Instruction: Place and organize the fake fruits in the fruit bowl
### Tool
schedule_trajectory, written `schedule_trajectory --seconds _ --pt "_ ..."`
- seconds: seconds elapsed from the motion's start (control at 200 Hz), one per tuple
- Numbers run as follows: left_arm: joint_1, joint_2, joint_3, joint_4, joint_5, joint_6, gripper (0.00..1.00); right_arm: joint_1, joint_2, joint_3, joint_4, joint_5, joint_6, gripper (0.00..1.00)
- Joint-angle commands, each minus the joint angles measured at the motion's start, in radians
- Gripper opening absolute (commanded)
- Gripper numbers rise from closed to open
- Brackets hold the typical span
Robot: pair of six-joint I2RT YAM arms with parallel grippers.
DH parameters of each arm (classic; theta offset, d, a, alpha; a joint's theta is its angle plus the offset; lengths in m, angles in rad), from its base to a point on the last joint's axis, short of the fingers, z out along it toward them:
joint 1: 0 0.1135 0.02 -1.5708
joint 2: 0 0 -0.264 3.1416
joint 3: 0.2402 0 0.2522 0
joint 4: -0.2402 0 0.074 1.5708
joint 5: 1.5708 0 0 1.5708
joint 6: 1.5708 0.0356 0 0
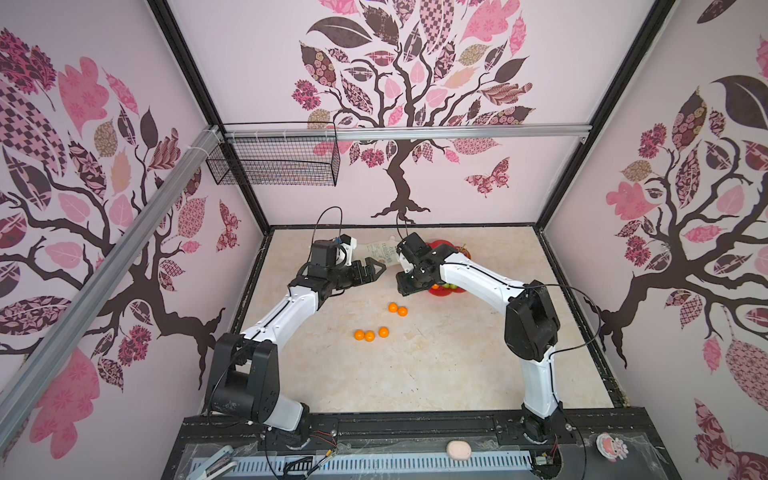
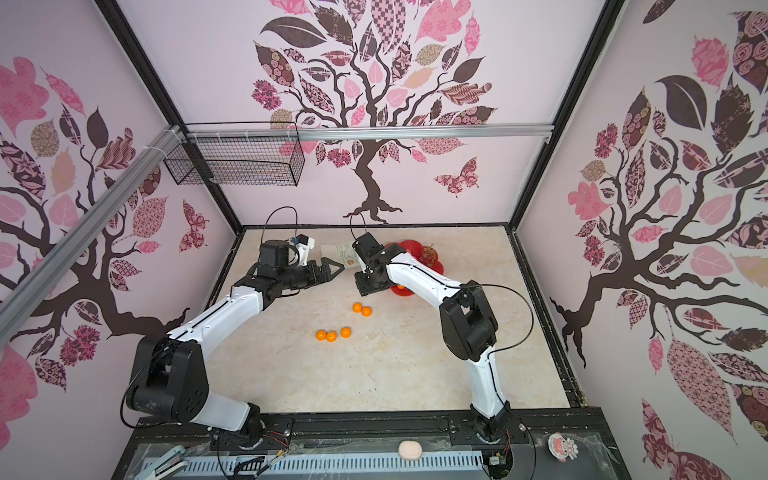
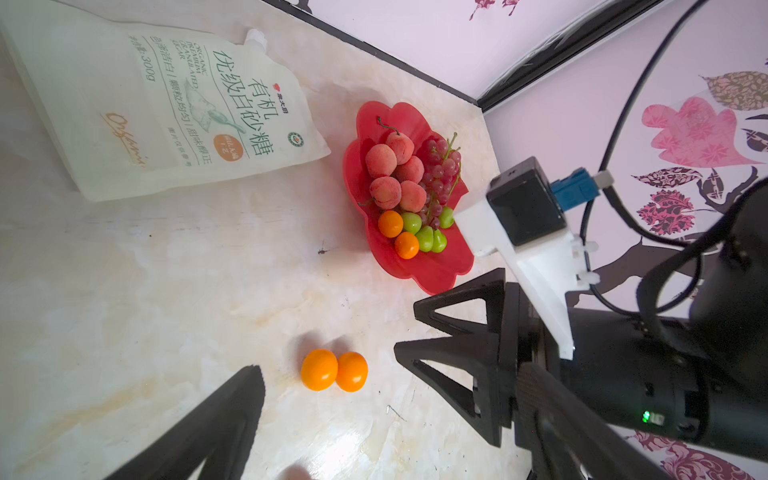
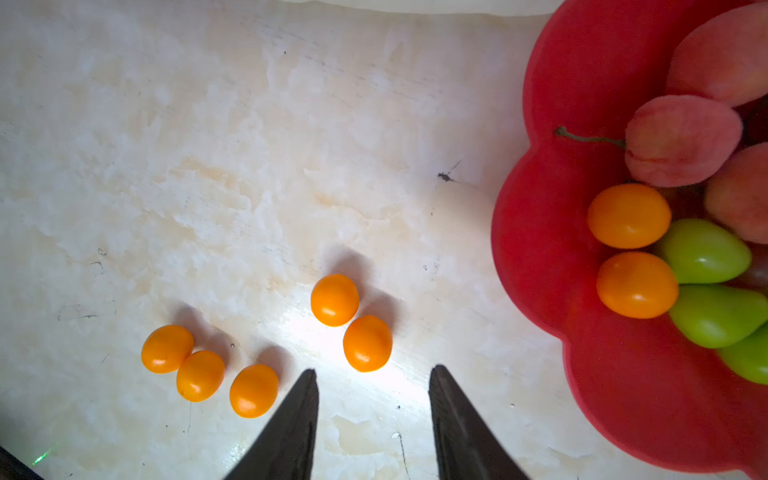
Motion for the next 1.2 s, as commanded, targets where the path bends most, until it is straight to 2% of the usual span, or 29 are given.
schedule_trajectory --seconds 0.0,0.285,0.505,1.195 --pt "0.000 -0.035 -0.023 -0.030 0.038 0.001 0.98 0.014 0.065 0.025 -0.056 -0.003 -0.017 0.47" --pt "0.037 -0.142 -0.116 -0.159 -0.001 0.021 0.98 0.050 0.109 0.007 -0.062 -0.024 -0.018 0.49" --pt "0.037 -0.226 -0.222 -0.138 0.002 0.010 0.98 0.054 0.126 -0.016 -0.055 -0.028 -0.016 0.49" --pt "0.037 -0.197 -0.230 -0.101 0.030 0.020 0.98 0.055 0.217 0.043 -0.097 0.011 -0.001 0.49"
